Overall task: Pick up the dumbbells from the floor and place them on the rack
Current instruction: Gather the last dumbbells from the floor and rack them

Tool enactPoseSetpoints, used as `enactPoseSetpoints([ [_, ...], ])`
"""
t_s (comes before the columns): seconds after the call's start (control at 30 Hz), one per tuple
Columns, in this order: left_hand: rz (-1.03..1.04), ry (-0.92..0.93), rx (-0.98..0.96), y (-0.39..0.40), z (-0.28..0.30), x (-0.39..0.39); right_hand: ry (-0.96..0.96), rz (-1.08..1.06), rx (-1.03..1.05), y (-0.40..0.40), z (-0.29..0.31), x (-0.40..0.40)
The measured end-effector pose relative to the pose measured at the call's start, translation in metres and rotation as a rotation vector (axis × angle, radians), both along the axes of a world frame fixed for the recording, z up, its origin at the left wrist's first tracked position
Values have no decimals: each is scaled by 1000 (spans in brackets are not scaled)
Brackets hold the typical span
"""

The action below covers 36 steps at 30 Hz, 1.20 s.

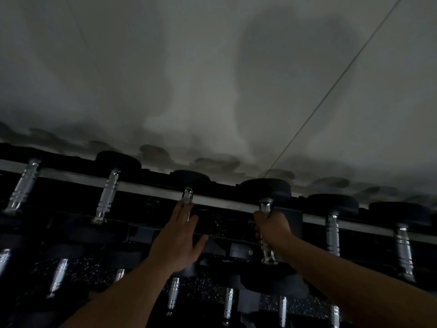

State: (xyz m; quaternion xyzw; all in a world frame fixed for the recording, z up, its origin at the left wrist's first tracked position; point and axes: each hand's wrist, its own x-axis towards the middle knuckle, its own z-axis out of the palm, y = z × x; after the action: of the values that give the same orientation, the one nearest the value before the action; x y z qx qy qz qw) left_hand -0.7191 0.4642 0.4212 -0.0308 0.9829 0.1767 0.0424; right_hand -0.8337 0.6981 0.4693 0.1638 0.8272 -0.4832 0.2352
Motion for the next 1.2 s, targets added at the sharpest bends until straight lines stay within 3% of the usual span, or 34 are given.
enactPoseSetpoints([
  [0.73, -1, -7, -8, -1, -4, -1, 25, -47, 179, -15, -53, -35],
  [1.2, 1, 16, -1, -2, -5, -1, 10, -36, 128, -13, -51, -30],
])
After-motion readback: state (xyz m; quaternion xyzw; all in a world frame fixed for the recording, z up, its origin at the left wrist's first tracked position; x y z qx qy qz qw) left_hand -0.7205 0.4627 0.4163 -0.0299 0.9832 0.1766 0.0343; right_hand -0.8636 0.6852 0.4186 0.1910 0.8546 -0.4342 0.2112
